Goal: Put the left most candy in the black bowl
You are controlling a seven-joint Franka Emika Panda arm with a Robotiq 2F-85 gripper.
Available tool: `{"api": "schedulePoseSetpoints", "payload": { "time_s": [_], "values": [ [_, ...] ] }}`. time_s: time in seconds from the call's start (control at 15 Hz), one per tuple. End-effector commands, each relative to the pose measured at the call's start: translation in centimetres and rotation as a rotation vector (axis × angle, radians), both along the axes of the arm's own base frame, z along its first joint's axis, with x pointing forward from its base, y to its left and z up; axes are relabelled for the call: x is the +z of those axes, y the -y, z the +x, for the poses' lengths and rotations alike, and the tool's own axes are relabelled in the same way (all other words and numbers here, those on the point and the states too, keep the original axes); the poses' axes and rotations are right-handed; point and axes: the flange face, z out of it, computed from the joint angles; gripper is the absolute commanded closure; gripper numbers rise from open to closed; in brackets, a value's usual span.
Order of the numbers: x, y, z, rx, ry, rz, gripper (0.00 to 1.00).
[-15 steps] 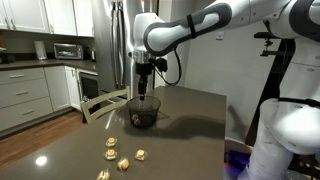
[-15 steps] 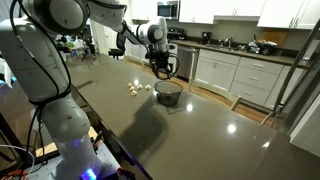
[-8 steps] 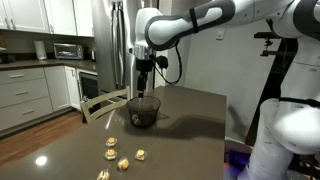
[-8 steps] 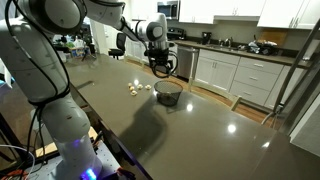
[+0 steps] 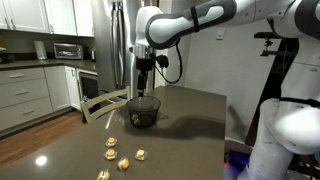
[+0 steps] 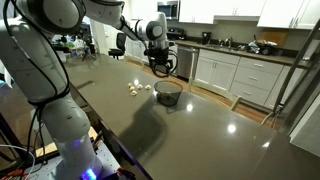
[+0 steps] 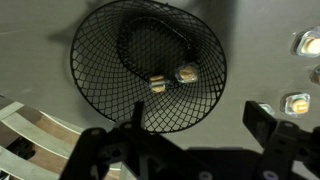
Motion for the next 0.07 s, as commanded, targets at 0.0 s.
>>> {"api": "schedulePoseSetpoints", "payload": {
  "time_s": [0.0],
  "values": [
    [0.06,-0.02,0.01,0.0,-0.001,0.0,0.0]
  ]
}}
